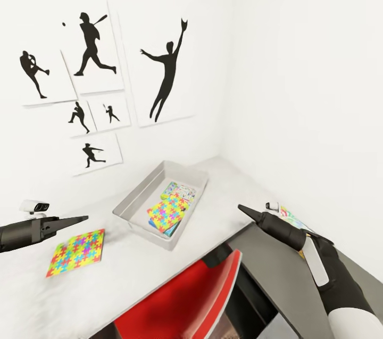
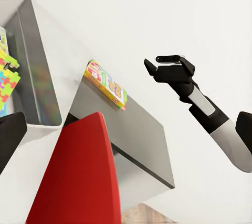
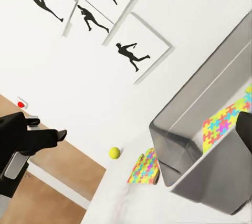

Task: Put all the toys in the child's room - the three board games (two on the bed and one on the table), the two jigsaw puzzles on the table, and the tennis ball on the table - inside the toy box on the table in the child's room.

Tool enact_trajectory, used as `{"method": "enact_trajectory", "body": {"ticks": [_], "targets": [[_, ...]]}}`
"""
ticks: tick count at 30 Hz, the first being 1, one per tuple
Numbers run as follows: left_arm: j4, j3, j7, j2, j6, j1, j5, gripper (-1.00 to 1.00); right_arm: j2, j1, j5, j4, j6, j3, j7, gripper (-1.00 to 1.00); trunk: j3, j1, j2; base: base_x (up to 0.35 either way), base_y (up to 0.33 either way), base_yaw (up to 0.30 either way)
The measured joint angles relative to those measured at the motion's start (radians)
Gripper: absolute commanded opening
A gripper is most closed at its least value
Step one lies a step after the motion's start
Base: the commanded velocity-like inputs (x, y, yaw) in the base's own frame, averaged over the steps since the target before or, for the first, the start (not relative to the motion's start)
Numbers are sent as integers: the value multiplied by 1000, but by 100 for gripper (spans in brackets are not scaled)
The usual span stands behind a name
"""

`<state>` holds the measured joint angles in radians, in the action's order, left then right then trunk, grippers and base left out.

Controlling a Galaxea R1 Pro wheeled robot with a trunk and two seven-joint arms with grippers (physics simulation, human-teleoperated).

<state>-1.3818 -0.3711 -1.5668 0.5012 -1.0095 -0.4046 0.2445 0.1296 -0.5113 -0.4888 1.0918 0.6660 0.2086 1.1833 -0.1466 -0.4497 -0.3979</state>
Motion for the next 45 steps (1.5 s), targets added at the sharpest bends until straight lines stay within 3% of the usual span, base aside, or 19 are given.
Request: {"method": "enact_trajectory", "body": {"ticks": [28, 45], "targets": [[0, -1, 0, 2, 0, 0, 0, 100, 5, 0, -2, -15, 1, 3, 4, 100, 31, 0, 0, -173, 27, -220], [0, 0, 0, 1, 0, 0, -1, 100, 4, 0, -1, -27, 2, 43, 7, 100, 50, 0, 0, -11, 0, -220]]}}
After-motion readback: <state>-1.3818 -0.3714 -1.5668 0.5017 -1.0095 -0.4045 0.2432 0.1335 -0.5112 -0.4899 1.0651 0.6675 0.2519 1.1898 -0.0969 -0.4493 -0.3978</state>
